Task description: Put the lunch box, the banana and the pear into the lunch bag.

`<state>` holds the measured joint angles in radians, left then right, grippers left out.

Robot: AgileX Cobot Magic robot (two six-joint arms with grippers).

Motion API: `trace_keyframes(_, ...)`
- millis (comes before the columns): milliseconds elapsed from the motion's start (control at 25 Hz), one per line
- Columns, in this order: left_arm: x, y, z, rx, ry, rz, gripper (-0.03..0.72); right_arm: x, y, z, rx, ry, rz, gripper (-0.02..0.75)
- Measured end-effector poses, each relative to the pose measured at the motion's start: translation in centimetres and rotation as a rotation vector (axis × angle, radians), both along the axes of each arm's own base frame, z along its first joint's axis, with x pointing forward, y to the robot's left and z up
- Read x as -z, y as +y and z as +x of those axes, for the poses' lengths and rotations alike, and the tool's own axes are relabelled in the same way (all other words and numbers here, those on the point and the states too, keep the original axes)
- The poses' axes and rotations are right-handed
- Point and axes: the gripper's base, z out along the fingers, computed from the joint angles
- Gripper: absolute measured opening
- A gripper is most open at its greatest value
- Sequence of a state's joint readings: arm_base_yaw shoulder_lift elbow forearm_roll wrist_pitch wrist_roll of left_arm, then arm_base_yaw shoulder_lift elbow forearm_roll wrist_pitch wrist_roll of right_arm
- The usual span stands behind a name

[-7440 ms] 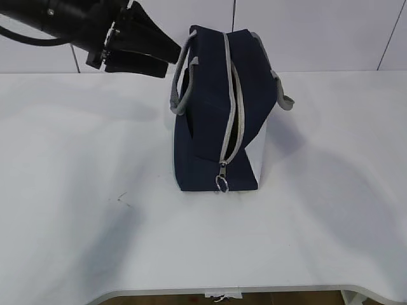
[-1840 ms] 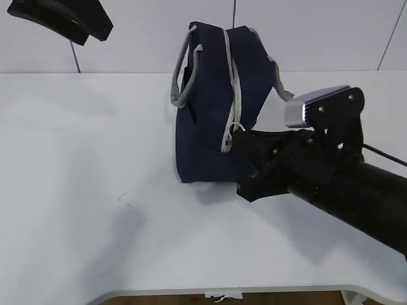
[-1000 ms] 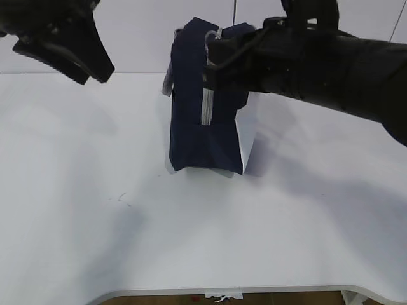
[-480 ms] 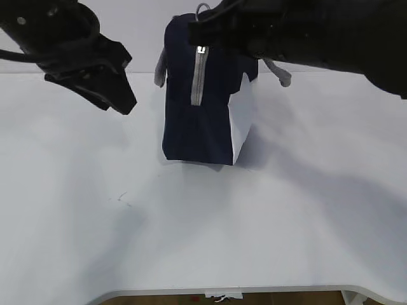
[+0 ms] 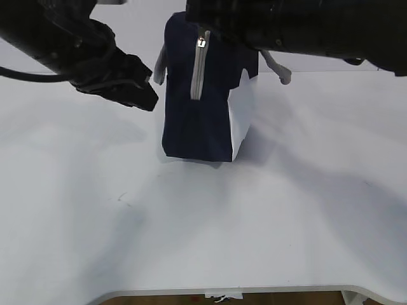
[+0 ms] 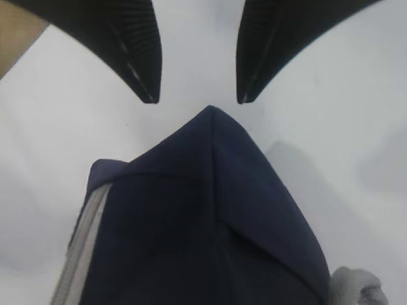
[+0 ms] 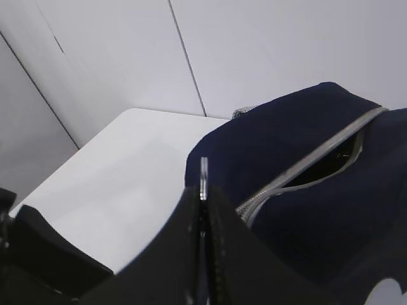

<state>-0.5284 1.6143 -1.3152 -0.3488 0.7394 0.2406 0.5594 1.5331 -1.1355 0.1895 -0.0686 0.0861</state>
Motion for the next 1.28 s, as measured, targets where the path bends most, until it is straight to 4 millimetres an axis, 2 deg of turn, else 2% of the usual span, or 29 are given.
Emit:
trace_keyframes(200, 0.2, -0.6, 0.4, 0.026, -0.096, -0.086, 0.318, 0.1, 0.0, 0.0, 0.004, 0.015, 0.012, 0.001)
trace_keyframes(320, 0.2, -0.9, 0.9, 0.007, -0.132, -0.13, 0.361, 0.1, 0.0, 0.0, 0.005, 0.019, 0.015, 0.001)
trace_keyframes(520, 1.2, -1.4, 1.7, -0.021, -0.119, -0.158, 0.452, 0.0, 0.0, 0.0, 0.006, 0.02, 0.019, 0.001)
trace_keyframes(760, 3.1, -2.2, 2.8, -0.028, -0.1, -0.183, 0.456, 0.1, 0.0, 0.0, 0.006, 0.024, 0.016, 0.001)
trace_keyframes(840, 3.4, -2.3, 3.0, -0.031, -0.107, -0.188, 0.413, 0.1, 0.0, 0.0, 0.005, 0.026, 0.015, 0.001)
trace_keyframes(920, 3.4, -2.4, 3.1, -0.036, -0.12, -0.191, 0.337, 0.1, 0.0, 0.0, 0.005, 0.026, 0.015, 0.001)
trace_keyframes(1120, 3.4, -2.4, 3.2, -0.019, -0.147, -0.176, 0.044, 0.1, 0.0, 0.0, 0.005, 0.027, 0.015, 0.001)
trace_keyframes(1280, 3.6, -2.4, 3.0, 0.019, -0.147, -0.145, 0.007, 0.1, 0.0, 0.0, 0.005, 0.027, 0.015, 0.001)
